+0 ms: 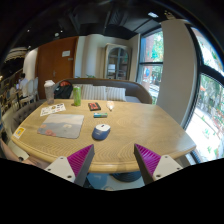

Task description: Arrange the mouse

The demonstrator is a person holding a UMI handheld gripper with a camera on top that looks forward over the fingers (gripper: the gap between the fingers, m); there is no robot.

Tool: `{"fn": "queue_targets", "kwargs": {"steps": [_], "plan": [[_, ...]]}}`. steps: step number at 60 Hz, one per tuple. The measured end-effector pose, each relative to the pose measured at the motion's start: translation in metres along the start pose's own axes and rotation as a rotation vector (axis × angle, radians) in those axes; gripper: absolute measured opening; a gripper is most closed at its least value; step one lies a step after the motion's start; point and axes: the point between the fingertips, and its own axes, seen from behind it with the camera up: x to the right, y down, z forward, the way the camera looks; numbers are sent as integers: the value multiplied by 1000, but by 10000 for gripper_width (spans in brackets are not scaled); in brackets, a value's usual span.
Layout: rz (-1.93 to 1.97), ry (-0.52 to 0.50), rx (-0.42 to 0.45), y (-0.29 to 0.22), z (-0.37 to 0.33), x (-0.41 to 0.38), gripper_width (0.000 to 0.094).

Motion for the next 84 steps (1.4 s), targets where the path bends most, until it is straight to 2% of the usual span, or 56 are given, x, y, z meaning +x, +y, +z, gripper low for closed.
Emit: {"fn": "queue_targets", "kwargs": {"steps": [7, 19, 29, 43, 61, 67, 71, 80, 84], "plan": [[-39, -1, 1, -2, 12, -5, 827], [32, -100, -1, -3, 65, -44, 825], [71, -141, -58, 10, 118, -67, 806], [118, -136, -167, 27, 174, -83, 813], [85, -70, -174, 8, 219, -83, 809], [113, -34, -186, 4, 231, -78, 744], [137, 10, -193, 3, 235, -71, 603], [168, 51, -202, 0, 230, -67, 533], [153, 93, -138, -32, 215, -62, 493]]}}
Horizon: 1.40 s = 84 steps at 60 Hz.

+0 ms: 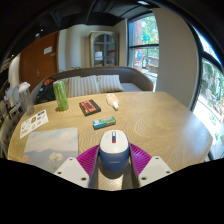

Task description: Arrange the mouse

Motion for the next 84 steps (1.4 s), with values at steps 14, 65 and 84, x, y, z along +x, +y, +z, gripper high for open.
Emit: {"fn": "queue_targets", "kwargs": {"steps": [14, 65, 84], "plan": [[-29, -114, 236, -110, -95, -107, 470], [-107, -290, -11, 44, -43, -217, 854], [-38, -256, 81, 90, -151, -117, 844]]}}
